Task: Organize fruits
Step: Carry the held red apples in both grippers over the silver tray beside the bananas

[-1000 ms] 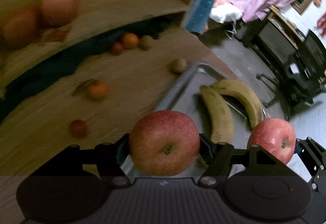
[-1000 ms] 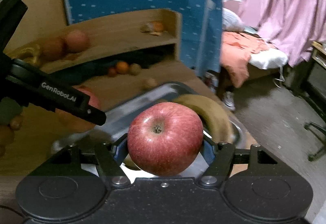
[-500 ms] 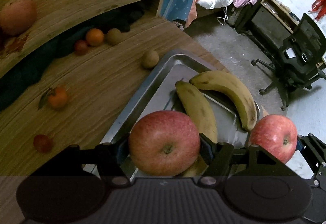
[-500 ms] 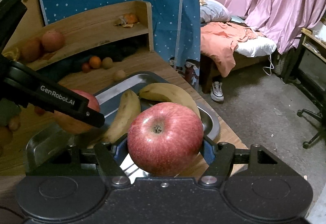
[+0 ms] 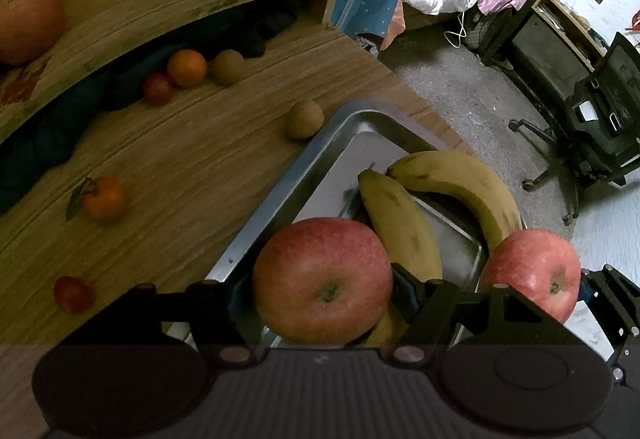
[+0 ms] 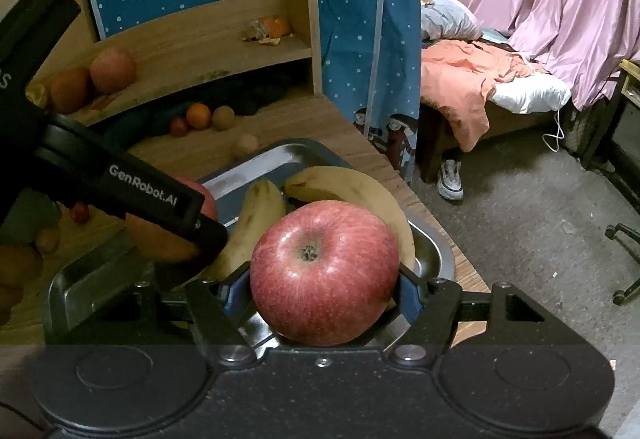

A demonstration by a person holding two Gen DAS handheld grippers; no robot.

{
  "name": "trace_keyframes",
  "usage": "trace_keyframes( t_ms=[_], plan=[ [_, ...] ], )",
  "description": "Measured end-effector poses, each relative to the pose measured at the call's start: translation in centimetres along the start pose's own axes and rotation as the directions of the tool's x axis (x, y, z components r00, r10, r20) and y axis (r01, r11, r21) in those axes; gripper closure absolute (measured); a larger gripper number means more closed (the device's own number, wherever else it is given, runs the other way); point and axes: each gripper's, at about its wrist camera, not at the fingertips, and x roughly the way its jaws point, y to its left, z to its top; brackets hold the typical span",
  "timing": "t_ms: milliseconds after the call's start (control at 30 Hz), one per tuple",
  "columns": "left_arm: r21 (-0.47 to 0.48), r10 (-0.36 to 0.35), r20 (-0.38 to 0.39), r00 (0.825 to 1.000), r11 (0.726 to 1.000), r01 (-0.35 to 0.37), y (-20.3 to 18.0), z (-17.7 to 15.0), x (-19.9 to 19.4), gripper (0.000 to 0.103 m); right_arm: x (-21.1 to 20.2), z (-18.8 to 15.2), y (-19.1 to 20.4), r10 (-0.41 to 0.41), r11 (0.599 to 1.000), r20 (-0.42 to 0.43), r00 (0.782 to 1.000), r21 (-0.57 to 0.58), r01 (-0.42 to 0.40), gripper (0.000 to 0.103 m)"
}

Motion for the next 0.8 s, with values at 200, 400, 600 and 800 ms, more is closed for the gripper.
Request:
trace_keyframes(
  t_ms=[200, 400, 600, 800],
  plan=[
    [-0.007, 0.003, -0.001, 1.0, 1.0, -0.003, 0.0, 0.1, 0.1, 0.029, 0.6, -0.1, -0.3, 0.007, 1.0, -0.013, 1.0, 0.011, -0.007, 0.031],
    [-0.005, 0.006, -0.005, 1.0, 1.0, -0.006, -0.1, 0.2, 0.0, 0.03, 0.9, -0.2, -0.2, 0.009, 1.0, -0.016, 1.0, 0.003, -0.009, 0.031],
    [0.0, 0.016, -0.011, 1.0, 1.0, -0.016, -0.3, 0.3, 0.0, 0.03, 0.9, -0.3, 0.0, -0.001, 1.0, -0.018, 1.0, -0.018, 0.001, 0.031],
    [0.016, 0.022, 0.007, 1.0, 1.0, -0.022, -0.2, -0.1, -1.1, 0.028, 0.8, -0.6, 0.4, -0.014, 1.0, -0.008, 1.0, -0.022, 0.014, 0.029]
  ],
)
